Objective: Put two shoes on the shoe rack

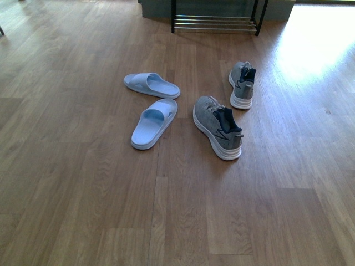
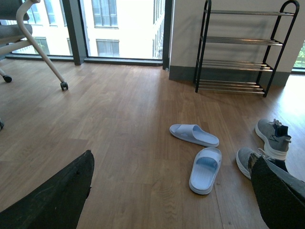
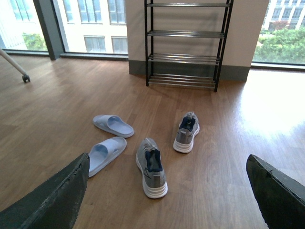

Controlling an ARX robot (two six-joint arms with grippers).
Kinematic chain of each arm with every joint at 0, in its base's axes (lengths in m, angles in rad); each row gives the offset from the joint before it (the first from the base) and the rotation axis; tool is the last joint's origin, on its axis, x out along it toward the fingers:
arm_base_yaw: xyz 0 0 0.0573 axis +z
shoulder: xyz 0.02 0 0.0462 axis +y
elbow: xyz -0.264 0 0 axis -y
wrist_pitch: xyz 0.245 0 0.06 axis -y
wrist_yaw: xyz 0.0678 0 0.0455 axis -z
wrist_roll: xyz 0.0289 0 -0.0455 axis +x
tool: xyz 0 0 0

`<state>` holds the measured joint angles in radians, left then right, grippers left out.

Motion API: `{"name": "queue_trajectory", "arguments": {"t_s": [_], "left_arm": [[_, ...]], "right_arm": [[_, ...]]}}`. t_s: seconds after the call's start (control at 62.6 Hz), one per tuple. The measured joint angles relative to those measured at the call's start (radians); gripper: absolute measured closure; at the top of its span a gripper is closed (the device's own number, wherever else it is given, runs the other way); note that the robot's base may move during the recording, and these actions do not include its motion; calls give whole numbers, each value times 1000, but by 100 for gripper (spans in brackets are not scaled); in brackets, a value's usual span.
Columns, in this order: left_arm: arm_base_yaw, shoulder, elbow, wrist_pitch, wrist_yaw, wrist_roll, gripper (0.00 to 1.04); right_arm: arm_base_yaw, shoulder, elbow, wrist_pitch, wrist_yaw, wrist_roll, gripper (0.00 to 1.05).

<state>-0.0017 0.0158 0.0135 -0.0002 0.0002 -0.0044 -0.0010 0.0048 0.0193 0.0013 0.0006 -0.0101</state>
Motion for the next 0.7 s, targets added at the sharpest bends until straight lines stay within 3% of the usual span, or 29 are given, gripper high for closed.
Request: {"name": "queue_trajectory", "arguments": {"t_s": [0.703], "left_arm": [[0, 0, 0, 0, 0, 0, 9]], "right_arm": [[0, 0, 0, 0, 0, 0, 9]]}}
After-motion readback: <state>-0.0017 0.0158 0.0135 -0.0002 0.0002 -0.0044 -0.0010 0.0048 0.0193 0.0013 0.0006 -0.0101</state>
